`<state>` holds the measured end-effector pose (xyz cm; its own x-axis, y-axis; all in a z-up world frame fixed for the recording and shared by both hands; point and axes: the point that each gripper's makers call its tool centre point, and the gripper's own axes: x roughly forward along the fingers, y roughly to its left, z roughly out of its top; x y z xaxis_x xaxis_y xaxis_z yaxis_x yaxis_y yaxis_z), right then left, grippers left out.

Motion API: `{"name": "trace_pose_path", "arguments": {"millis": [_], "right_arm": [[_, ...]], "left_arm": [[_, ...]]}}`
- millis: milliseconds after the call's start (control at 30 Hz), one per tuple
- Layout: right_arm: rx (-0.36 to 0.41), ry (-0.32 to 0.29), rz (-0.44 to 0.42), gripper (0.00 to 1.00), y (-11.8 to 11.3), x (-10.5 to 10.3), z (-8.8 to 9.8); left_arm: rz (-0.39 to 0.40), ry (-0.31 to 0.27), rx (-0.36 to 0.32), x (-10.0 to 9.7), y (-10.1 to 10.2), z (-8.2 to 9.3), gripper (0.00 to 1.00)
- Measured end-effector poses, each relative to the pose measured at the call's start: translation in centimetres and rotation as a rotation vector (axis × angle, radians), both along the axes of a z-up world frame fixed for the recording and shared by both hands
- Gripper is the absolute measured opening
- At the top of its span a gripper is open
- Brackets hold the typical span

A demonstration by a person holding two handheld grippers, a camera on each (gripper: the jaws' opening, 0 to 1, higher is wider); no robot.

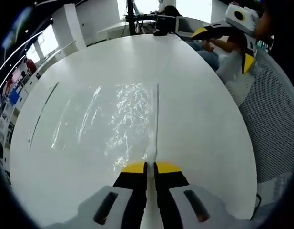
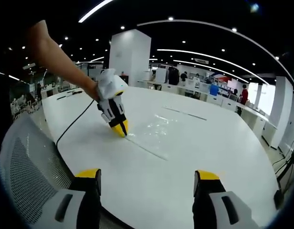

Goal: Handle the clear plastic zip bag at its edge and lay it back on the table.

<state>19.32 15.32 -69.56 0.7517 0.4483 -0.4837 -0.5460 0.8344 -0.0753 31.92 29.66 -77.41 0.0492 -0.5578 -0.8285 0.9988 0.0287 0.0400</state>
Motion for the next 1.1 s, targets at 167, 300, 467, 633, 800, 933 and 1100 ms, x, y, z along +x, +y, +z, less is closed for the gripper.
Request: {"name": "trace_pose_path", "arguments": {"millis": [167, 300, 467, 633, 800, 933, 1100], "right_arm": [[0.003, 0.0, -0.001, 0.79, 0.0, 0.0, 0.0], [0.004, 0.0, -0.001, 0.78, 0.0, 0.0, 0.0], [0.005, -0.002, 0.0, 0.78, 0.0, 0.0, 0.0], [0.004, -0.005, 0.005, 0.78, 0.1, -0.1, 0.1], [-0.002, -0.003, 0.009, 0.79, 0.1, -0.1, 0.1], [-0.027, -0.003, 0.021, 0.79, 0.1, -0.1, 0.1], [-0.065, -0.006, 0.045, 0.77, 0.3, -0.3, 0.3]], "left_arm": [[0.001, -0.012, 0.006, -0.1, 0.0, 0.0, 0.0], [0.009, -0.016, 0.008, -0.1, 0.1, 0.0, 0.0], [0.021, -0.029, 0.013, 0.0, 0.2, 0.2, 0.0], [0.031, -0.034, 0.017, -0.1, 0.5, 0.4, 0.0], [0.036, -0.036, 0.021, -0.3, 0.9, 0.7, 0.0], [0.033, -0.039, 0.022, -0.6, 1.1, 1.2, 0.0], [0.025, -0.055, 0.024, -1.1, 1.4, 1.8, 0.0]]}}
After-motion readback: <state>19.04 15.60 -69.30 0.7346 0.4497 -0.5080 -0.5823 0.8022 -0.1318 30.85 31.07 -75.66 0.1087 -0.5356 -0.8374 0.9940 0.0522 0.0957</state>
